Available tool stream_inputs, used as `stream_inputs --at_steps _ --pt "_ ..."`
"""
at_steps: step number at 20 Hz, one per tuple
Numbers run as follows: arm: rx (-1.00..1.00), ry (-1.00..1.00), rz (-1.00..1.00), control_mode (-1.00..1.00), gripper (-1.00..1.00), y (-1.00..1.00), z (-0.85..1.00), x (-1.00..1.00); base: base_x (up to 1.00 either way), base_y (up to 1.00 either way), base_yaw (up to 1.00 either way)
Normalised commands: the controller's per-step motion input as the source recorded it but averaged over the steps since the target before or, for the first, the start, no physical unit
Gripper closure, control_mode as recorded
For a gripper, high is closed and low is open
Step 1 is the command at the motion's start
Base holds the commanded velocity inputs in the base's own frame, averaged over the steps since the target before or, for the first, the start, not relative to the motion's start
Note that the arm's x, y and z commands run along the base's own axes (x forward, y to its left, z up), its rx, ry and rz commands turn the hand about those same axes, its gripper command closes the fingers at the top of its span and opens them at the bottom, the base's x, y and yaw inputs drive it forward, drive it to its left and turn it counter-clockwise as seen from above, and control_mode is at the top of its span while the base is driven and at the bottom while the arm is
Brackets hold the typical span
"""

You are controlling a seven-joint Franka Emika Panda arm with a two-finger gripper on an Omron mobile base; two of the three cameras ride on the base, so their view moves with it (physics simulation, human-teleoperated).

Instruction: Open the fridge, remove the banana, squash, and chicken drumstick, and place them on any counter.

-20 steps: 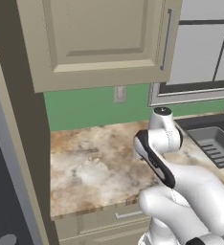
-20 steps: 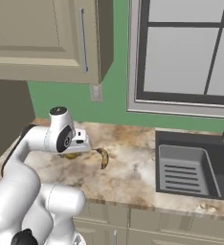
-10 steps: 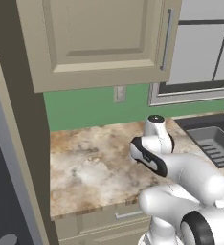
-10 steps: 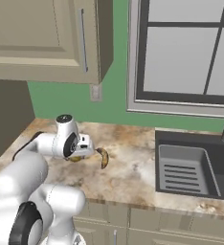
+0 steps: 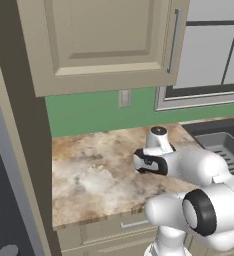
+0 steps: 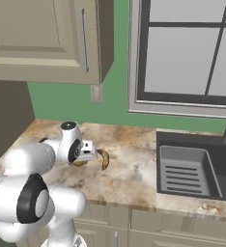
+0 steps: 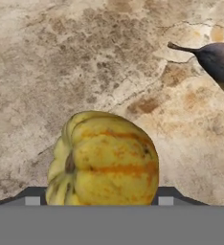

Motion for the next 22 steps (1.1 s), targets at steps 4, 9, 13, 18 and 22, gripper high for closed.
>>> stream_inputs --at_steps 4,9,13,18,22 --pt "0.0 0.0 0.0 -1.0 1.0 0.0 -0.33 0.11 0.0 0.0 0.0" --pt "0.0 0.0 0.0 -1.0 -1.0 0.0 -0.07 0.01 0.0 0.0 0.0" --pt "0.0 0.0 0.0 -1.0 -1.0 0.0 0.0 0.0 0.0 0.0 0.0" --pt "0.0 -0.05 0.0 -1.0 -1.0 0.0 0.0 -0.02 0.0 0.0 0.0" --pt "0.0 -0.13 0.0 -1.0 -1.0 0.0 0.07 -0.21 0.0 0.0 0.0"
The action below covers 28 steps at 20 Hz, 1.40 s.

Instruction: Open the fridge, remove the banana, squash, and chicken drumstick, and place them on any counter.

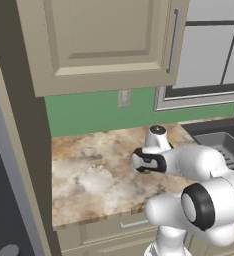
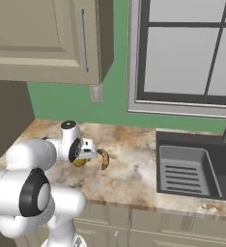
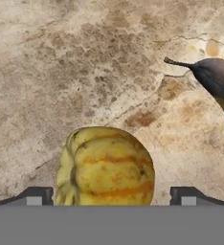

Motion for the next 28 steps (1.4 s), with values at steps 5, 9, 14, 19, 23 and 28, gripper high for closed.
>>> stream_inputs --at_steps 5,9,14,19,23,28 --pt "0.05 -0.12 0.0 -1.0 -1.0 0.0 0.54 -0.39 0.0 0.0 0.0" --pt "0.09 -0.2 0.0 -1.0 -1.0 0.0 0.99 -0.64 0.0 0.0 0.0" --pt "0.11 -0.18 -0.01 -1.0 -1.0 -0.01 1.0 -0.84 0.0 0.0 0.0" --pt "0.01 -0.1 -0.05 -1.0 -1.0 -0.05 1.0 -1.0 0.0 0.0 0.0" --pt "0.0 -0.03 -0.08 -1.0 -1.0 -0.05 1.0 -1.0 0.0 0.0 0.0" --pt "0.0 0.0 -0.08 -1.0 -1.0 -0.03 0.98 -0.99 0.0 0.0 0.0"
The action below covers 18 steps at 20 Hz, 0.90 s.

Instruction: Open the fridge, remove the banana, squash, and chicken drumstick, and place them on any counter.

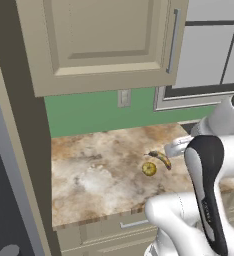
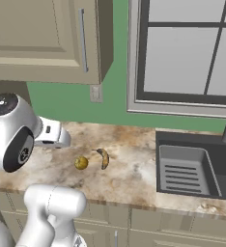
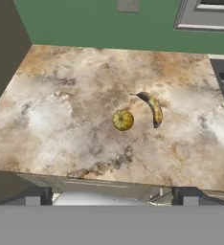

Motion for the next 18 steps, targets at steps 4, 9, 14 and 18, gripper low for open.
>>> stream_inputs --at_steps 4,9,14,18 --pt "0.0 0.0 -0.04 -1.0 -1.0 0.0 0.4 -0.79 0.0 0.0 0.0" --pt "0.0 0.0 0.0 -1.0 -1.0 -0.06 0.06 -0.2 0.0 0.0 0.0" --pt "0.0 0.0 0.0 -1.0 -1.0 0.0 0.0 0.0 0.0 0.0 0.0" --pt "0.0 0.0 0.0 -1.0 -1.0 0.0 0.0 0.0 0.0 0.0 0.0"
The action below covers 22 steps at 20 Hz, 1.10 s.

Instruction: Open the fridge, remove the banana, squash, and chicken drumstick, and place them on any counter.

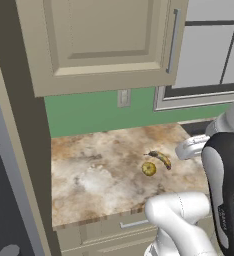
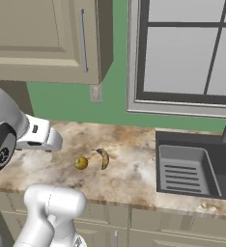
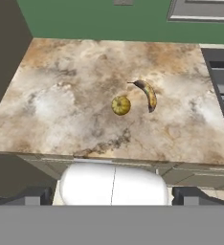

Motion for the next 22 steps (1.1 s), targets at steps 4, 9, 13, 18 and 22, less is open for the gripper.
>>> stream_inputs --at_steps 4,9,13,18,22 --pt "0.0 0.0 0.0 -1.0 -1.0 0.0 0.0 -0.17 0.0 0.0 0.0" --pt "0.0 0.0 0.0 1.0 -1.0 0.0 0.0 0.0 -1.0 -0.2 0.0" --pt "0.0 0.0 0.0 1.0 -1.0 0.0 0.0 0.0 -1.0 -0.25 0.0" --pt "0.0 0.0 0.0 1.0 -1.0 0.0 0.0 0.0 -1.0 -0.25 0.0" --pt "0.0 0.0 0.0 1.0 -1.0 0.0 0.0 0.0 -0.7 -0.11 0.0"
